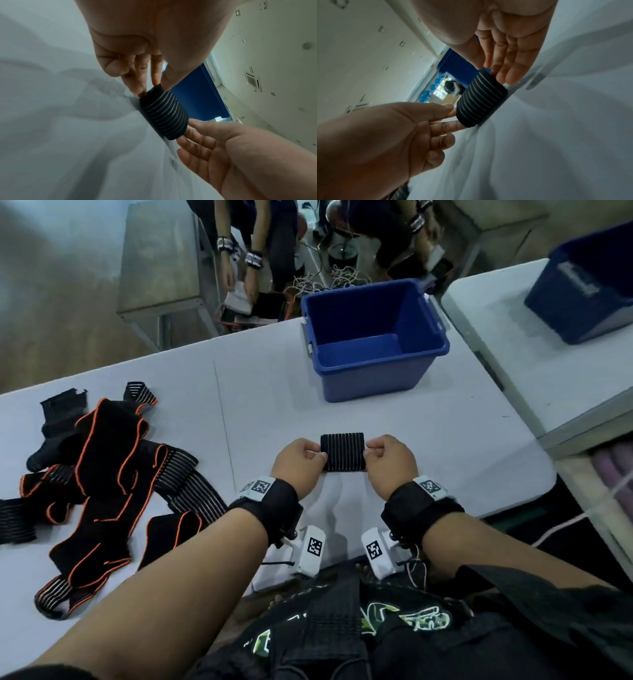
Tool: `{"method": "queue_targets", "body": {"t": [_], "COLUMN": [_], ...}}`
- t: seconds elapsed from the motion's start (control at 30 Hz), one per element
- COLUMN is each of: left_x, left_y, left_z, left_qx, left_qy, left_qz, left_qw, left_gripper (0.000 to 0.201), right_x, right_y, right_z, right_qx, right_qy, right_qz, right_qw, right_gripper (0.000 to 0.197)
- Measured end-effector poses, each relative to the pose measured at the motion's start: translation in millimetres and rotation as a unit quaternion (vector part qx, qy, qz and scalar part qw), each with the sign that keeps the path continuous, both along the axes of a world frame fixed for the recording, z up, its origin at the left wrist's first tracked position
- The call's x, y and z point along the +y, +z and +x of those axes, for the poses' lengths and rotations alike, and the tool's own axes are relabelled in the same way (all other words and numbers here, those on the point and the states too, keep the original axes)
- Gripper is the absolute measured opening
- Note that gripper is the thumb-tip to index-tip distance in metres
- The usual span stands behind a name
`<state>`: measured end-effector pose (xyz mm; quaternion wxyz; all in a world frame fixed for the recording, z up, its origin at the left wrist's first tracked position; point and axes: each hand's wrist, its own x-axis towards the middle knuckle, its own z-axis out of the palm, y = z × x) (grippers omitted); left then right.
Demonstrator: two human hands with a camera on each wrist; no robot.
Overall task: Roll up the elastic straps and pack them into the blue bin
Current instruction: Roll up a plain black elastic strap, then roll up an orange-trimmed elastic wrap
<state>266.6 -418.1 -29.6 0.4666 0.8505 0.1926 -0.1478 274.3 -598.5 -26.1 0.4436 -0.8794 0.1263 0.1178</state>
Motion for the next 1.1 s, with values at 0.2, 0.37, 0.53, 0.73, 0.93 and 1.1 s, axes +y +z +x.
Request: {"method": "queue_targets", "body": {"t": [0.2,0.37,0.53,0.73,0.93,1.1], "left_x": [-82.8,-138.7,-156.9,-145.4,-97.2,-27.2], "left_y": [-4.3,0.7,2.8,-0.6,-1.9,10.8], "left_z": [29.2,47.4,60.4,61.1,46.6,11.7], "left_qx": [0.000,0.007,0.009,-0.015,-0.039,-0.057], "left_qy": [-0.035,-0.010,-0.004,-0.016,0.030,0.115], "left_qz": [-0.070,-0.146,-0.161,-0.128,-0.093,-0.058], "left_qw": [0.997,0.989,0.987,0.991,0.994,0.990], "left_gripper": [0.014,0.038,0.050,0.031,0.018,0.019], "right_x": [-77.8,-118.8,-133.4,-145.8,-77.2,13.8], "right_y": [0.0,0.8,5.2,16.3,25.3,20.0], "right_z": [16.7,39.7,55.3,56.7,51.1,32.5], "right_qx": [-0.009,-0.029,-0.033,-0.039,-0.062,-0.009], "right_qy": [-0.101,-0.139,-0.111,-0.093,0.056,0.238], "right_qz": [0.015,0.026,0.022,0.004,-0.019,-0.009], "right_qw": [0.995,0.990,0.993,0.995,0.996,0.971], "right_gripper": [0.029,0.029,0.034,0.028,0.016,0.010]}}
